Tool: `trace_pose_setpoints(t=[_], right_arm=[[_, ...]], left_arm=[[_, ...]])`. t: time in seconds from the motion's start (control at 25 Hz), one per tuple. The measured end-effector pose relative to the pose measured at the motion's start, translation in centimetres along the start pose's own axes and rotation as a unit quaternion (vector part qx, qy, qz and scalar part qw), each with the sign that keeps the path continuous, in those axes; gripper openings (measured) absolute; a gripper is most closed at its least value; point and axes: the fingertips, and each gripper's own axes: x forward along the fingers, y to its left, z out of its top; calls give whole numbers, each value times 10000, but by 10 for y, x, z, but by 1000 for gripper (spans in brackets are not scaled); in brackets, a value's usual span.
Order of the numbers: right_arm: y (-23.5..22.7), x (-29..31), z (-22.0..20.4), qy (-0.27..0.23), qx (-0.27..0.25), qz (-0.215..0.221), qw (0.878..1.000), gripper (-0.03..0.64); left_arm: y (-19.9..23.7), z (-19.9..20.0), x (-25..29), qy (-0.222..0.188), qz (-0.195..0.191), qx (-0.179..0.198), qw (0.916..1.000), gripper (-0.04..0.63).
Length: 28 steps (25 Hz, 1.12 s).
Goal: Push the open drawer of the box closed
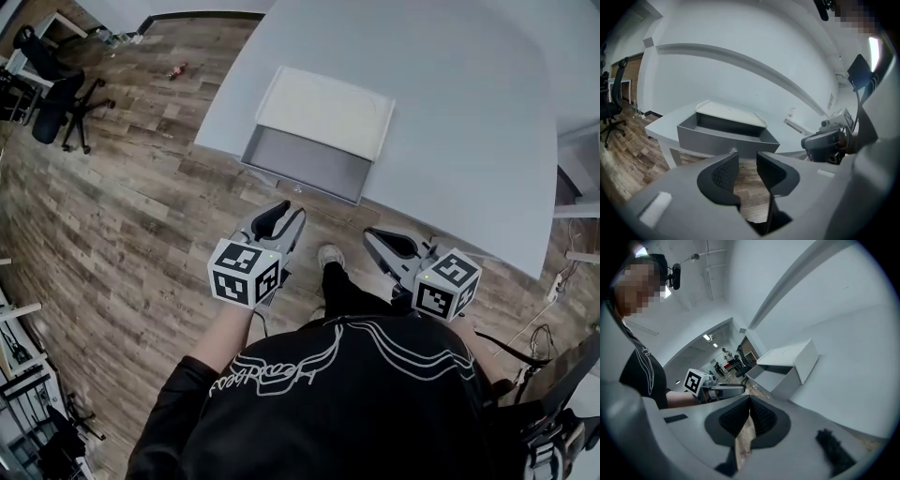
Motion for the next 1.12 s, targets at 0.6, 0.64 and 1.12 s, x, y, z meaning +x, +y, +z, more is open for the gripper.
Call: trace_pose_setpoints(t=[0.6, 0.64, 1.12], right_arm=[[-32, 18, 4, 127, 215, -11, 9997, 9], [-32, 18, 4, 138, 220, -11, 9997, 9], [-40, 23, -4, 180, 330, -27, 9993, 9]], left_arm=[[27, -3, 41, 160, 274, 128, 9994, 99], [27, -3, 41, 160, 279, 161, 9994, 94], [29, 3, 48, 138, 228, 266, 9993, 81]])
